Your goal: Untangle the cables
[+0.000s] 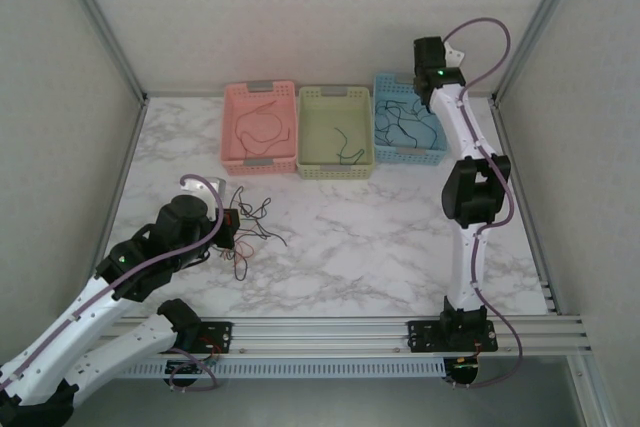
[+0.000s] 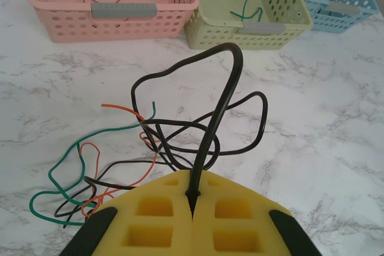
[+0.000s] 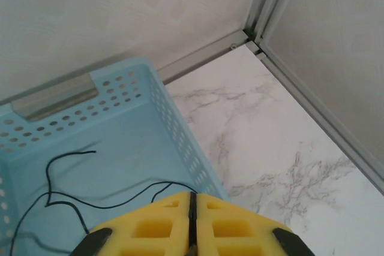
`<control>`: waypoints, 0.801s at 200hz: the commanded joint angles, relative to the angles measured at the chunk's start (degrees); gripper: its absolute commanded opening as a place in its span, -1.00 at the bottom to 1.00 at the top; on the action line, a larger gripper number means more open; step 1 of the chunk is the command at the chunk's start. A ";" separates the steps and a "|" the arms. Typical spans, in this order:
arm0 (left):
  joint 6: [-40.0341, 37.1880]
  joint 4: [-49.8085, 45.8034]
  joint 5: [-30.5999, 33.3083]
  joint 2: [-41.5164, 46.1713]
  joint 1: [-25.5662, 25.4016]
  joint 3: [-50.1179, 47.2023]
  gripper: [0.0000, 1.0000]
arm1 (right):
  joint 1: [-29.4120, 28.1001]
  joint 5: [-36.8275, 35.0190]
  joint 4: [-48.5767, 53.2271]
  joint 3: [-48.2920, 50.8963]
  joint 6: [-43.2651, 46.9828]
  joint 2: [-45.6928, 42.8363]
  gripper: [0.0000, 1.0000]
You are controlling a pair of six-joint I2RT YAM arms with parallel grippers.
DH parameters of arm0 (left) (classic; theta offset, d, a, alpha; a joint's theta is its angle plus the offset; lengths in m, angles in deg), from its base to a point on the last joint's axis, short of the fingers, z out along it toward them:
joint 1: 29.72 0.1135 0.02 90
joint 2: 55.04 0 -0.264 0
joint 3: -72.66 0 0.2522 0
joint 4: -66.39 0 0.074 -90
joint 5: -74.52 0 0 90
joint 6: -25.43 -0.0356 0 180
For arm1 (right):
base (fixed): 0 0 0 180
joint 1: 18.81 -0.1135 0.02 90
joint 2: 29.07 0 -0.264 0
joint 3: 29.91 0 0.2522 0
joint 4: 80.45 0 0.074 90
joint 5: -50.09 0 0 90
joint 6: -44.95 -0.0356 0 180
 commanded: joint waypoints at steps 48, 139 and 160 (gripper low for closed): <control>0.47 -0.48 -0.27 0.71 -0.05 -0.63 -1.00 | 1.71 4.98 -4.27 9.52 -2.61 -4.17 -0.94; 0.49 -0.34 -0.52 0.71 -0.08 -0.46 -1.00 | 0.15 20.69 0.01 8.99 -0.55 -8.30 0.27; 0.23 0.86 -3.12 1.34 -0.07 -0.35 -1.00 | -1.30 25.20 -2.44 13.69 1.77 -14.94 0.28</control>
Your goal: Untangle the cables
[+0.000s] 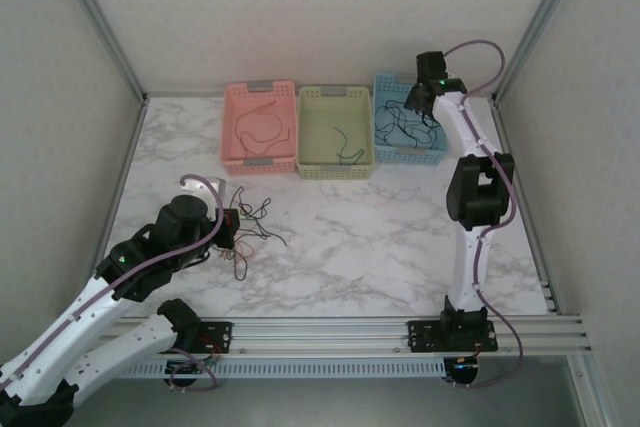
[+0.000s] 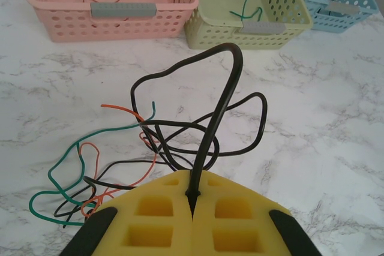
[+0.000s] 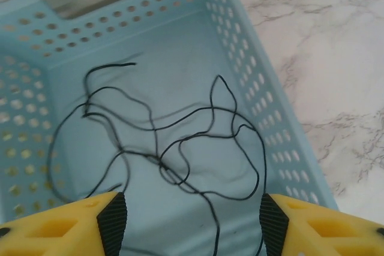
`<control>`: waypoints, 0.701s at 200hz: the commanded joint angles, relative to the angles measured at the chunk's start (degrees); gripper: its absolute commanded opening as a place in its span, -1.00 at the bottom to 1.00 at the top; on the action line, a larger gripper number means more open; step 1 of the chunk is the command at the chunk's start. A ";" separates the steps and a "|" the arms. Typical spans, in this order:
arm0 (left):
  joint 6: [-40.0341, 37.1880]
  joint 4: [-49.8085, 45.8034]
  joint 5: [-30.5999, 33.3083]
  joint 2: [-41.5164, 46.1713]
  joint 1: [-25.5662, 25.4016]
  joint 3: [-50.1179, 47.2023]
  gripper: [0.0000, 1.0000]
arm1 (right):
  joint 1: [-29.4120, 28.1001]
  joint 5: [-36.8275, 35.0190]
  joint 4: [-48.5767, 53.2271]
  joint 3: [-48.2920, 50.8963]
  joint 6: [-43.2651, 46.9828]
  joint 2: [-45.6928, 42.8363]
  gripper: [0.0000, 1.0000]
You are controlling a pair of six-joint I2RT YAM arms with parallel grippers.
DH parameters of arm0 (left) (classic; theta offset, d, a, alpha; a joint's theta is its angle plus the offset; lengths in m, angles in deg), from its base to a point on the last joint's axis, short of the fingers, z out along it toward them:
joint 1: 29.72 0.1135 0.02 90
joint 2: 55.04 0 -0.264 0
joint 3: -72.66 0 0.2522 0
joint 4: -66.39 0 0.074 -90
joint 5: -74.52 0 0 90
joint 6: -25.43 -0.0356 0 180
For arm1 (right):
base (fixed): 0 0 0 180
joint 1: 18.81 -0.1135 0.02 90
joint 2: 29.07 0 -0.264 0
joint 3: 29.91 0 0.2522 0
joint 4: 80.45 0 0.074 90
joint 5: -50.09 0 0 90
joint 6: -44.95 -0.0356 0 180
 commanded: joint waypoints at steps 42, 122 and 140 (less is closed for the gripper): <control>0.43 4.76 -11.53 4.41 -0.08 -0.33 -1.00 | -8.31 29.05 -17.80 24.48 7.57 -30.12 0.21; -1.99 1.45 -16.32 5.72 -0.08 5.12 -1.00 | -30.89 51.65 -31.74 52.26 20.54 -50.11 0.30; -2.34 1.44 -18.32 5.67 -0.08 5.33 -1.00 | -33.70 51.99 -33.28 54.94 24.11 -49.75 0.37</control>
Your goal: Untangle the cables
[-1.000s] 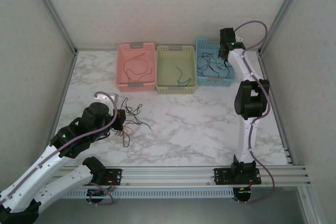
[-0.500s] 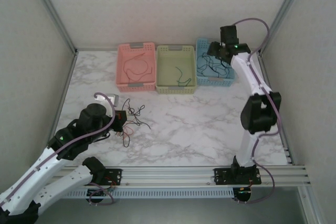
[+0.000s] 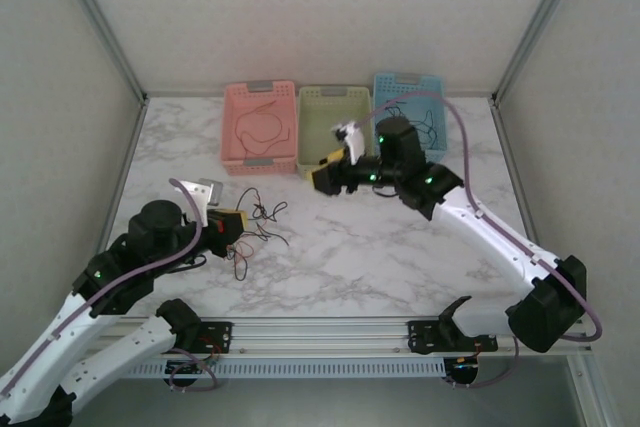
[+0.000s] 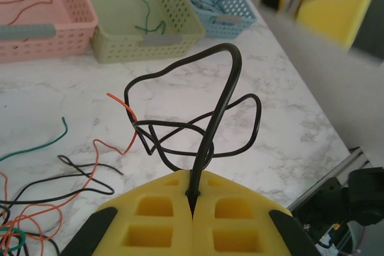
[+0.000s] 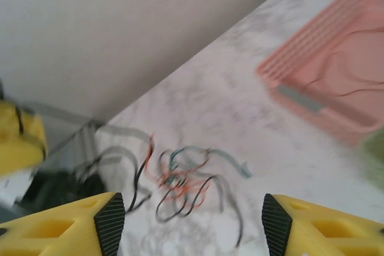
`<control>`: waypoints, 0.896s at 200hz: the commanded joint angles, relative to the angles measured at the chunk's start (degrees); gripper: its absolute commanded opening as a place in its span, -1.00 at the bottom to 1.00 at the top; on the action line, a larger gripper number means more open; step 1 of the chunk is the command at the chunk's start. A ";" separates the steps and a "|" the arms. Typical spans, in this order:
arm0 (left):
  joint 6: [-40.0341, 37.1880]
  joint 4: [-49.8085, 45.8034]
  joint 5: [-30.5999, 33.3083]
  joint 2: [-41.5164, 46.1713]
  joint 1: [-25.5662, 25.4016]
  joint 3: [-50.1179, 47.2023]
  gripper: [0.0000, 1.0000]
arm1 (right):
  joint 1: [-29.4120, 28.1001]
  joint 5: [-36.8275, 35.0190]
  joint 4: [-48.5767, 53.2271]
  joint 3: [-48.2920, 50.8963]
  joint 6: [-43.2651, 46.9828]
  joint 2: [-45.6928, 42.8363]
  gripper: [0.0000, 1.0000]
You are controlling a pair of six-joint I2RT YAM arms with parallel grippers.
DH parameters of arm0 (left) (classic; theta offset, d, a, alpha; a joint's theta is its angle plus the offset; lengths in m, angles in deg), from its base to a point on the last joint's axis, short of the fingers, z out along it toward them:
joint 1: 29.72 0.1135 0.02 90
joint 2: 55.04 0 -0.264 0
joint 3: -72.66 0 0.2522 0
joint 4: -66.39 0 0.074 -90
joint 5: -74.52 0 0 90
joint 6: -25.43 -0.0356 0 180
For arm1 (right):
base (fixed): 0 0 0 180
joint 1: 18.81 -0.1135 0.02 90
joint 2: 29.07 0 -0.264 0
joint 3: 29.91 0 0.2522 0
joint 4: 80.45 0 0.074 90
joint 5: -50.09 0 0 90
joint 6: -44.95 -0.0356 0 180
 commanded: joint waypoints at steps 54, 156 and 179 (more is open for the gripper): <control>-2.52 -2.87 -5.17 0.27 -0.08 2.83 -1.00 | -8.73 6.97 -5.62 3.72 15.49 0.80 0.37; -2.01 -2.27 -7.45 -0.34 -0.08 3.89 -1.00 | -11.56 8.85 -8.35 1.45 17.29 3.68 -0.39; -1.65 -1.94 -6.34 -0.25 -0.08 4.10 -1.00 | -11.74 9.23 -7.93 0.56 16.93 2.26 -1.00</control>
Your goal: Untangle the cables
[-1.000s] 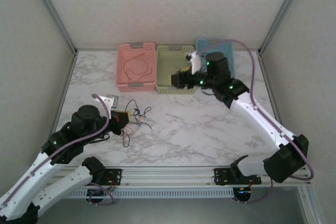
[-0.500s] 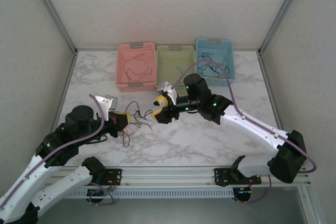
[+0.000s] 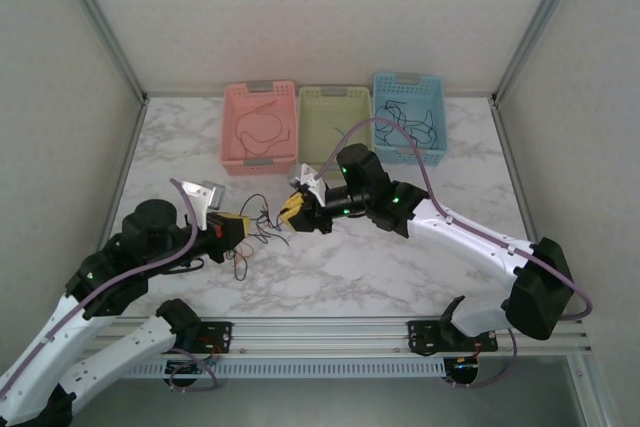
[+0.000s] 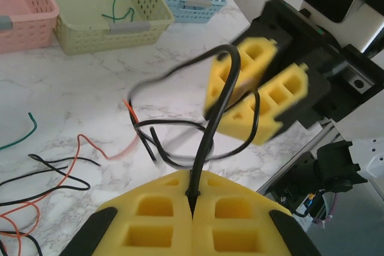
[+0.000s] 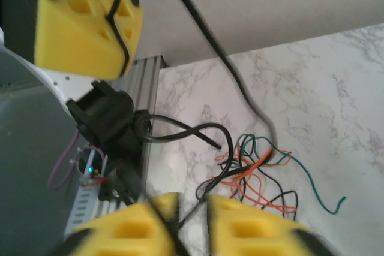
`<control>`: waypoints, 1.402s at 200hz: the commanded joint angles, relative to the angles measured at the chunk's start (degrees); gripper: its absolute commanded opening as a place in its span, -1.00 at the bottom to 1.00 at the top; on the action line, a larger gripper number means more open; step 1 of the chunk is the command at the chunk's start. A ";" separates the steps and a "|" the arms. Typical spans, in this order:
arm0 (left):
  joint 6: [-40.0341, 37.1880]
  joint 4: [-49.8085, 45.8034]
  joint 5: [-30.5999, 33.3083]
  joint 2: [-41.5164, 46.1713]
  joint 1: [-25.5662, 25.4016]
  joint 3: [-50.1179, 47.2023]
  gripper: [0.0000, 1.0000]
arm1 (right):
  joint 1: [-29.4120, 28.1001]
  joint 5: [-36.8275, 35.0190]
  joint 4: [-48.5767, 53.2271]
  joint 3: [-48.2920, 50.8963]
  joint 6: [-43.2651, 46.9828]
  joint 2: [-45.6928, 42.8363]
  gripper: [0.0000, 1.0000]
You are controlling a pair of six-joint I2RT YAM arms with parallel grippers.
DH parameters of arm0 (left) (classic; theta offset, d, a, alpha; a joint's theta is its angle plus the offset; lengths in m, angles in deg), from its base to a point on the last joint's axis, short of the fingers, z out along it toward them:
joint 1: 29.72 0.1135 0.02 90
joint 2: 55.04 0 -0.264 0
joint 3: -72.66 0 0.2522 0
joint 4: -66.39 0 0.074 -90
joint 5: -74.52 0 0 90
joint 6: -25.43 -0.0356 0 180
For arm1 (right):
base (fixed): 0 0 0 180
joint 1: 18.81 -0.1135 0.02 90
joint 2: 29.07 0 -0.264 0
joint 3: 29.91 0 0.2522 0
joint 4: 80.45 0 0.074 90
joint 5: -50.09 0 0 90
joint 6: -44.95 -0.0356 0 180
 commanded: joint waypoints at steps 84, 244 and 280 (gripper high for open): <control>1.12 -1.03 8.97 3.18 -0.08 1.74 0.91 | 2.88 -18.09 1.79 -4.07 -12.18 -16.01 -1.00; 3.82 -3.73 14.36 -2.67 -0.08 -1.40 0.89 | 30.64 -57.12 22.73 -19.47 -25.93 5.14 -1.00; 4.77 -5.88 19.90 -2.09 0.00 -1.37 0.87 | 36.12 -57.19 21.86 -27.88 -27.50 19.03 -1.00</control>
